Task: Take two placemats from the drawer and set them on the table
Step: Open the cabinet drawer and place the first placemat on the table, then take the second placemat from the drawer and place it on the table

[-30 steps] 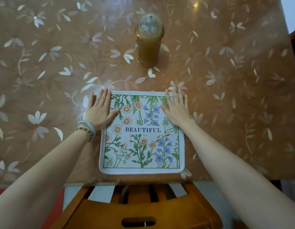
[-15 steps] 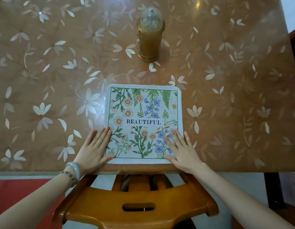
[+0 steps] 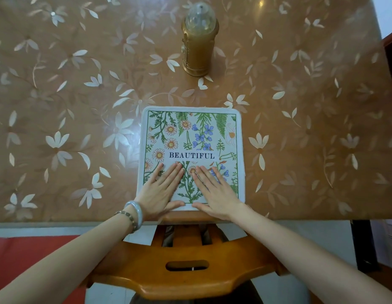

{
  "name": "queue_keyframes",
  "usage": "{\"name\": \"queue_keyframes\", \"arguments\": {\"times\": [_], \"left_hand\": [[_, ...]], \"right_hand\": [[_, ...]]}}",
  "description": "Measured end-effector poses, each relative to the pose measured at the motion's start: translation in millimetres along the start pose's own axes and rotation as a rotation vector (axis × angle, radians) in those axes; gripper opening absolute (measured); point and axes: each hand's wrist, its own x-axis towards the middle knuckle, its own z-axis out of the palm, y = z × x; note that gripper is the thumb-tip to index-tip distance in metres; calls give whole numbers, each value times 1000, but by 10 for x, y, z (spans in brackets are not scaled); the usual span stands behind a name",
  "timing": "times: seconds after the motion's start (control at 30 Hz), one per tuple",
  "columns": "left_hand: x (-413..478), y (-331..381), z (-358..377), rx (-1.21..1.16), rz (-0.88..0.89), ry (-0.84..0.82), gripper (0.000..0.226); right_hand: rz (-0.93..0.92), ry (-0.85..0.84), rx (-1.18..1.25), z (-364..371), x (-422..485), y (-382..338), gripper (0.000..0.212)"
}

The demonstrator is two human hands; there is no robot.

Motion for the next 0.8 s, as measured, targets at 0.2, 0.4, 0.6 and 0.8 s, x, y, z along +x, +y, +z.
{"name": "queue_keyframes", "arguments": {"times": [0.2,0.4,0.6,0.8], "left_hand": [[1,9,-47,-1,-11,-51,92],[134,-1,-551,-278,-110,-59,99],[333,51,-1359,-869,-134,-158,78],[434,755,-1982,-1281,62,-40,81]], "right_hand": [[-4,-58,-39,-54,11,-1,86],[80,-208,160,-578,15,6,72],[394,-271,907,-1527,-534,140,74],[572,341,1292,-1654,-1677,177,67]]}}
